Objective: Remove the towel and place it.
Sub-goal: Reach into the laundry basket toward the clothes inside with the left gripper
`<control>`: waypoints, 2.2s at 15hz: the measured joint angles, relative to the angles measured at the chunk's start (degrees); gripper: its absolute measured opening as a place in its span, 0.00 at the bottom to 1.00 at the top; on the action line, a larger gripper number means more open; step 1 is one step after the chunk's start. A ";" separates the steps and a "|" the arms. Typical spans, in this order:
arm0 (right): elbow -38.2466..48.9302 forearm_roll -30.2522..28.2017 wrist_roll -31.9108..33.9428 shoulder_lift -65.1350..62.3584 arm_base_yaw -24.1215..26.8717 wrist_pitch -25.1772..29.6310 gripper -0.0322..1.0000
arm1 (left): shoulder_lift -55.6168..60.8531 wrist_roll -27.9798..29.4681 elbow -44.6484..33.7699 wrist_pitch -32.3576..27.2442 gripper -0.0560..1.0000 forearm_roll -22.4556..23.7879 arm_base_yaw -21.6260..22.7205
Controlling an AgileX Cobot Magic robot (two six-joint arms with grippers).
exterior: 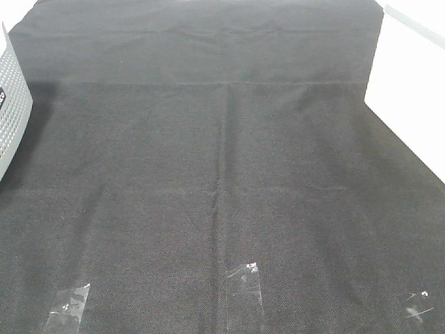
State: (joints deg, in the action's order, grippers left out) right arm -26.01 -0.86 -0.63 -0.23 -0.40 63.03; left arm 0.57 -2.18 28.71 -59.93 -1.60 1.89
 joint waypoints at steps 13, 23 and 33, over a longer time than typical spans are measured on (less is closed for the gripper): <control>0.00 0.00 0.00 0.00 0.00 0.00 0.75 | 0.00 0.00 0.00 0.00 0.99 0.00 0.00; 0.00 0.00 0.00 0.00 0.00 0.00 0.75 | 0.00 0.00 0.00 0.00 0.99 0.00 0.00; 0.00 0.00 0.00 0.00 0.00 0.00 0.75 | -2.92 -6.02 0.00 0.06 0.98 0.74 0.00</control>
State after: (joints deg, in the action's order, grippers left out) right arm -26.01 -0.86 -0.63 -0.23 -0.40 63.03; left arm -2.35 -8.19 28.71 -59.87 -0.86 1.89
